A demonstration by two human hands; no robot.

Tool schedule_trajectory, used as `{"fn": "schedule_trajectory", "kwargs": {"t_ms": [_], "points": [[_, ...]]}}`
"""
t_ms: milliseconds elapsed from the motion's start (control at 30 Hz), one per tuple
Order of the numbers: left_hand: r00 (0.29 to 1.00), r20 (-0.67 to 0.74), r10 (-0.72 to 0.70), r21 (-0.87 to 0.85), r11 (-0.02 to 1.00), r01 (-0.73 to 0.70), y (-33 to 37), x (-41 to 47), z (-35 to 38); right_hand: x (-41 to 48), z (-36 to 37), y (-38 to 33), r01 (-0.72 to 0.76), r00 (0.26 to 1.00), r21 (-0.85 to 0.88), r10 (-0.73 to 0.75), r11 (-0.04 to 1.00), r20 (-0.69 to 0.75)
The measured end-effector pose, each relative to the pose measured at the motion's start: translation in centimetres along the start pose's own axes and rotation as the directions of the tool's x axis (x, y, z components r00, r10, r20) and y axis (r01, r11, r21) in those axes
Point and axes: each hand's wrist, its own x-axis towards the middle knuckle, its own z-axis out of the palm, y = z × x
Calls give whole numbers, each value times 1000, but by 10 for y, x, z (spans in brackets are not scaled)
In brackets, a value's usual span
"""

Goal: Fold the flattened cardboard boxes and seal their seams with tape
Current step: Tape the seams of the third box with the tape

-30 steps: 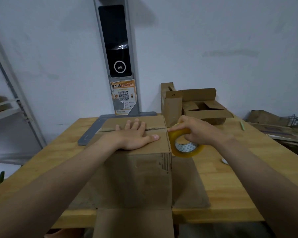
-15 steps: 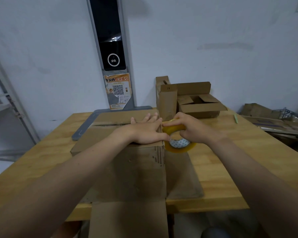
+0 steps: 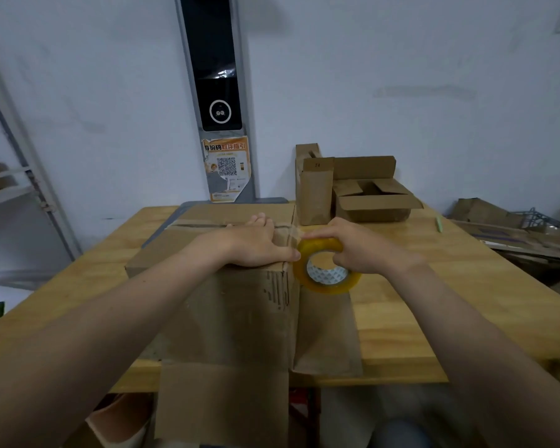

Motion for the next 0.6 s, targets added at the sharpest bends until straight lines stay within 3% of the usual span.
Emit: {"fn": "schedule_trajectory", "kwargs": {"t_ms": [233, 400, 500, 600], "points": [[998, 53, 36, -14, 999, -35, -18, -23, -15, 6, -22, -28, 48, 988, 21, -51, 999, 145], [1000, 30, 7, -87, 996, -4, -21, -31, -4, 61, -31, -44, 144, 985, 66, -137, 987, -109], [998, 51, -25, -107, 994, 30, -25, -39, -8, 103, -25, -49, 186, 980, 56, -189, 981, 66], [994, 53, -94, -60, 993, 97, -34, -49, -12, 120, -11, -39, 88, 968, 141, -118, 986, 220]]}}
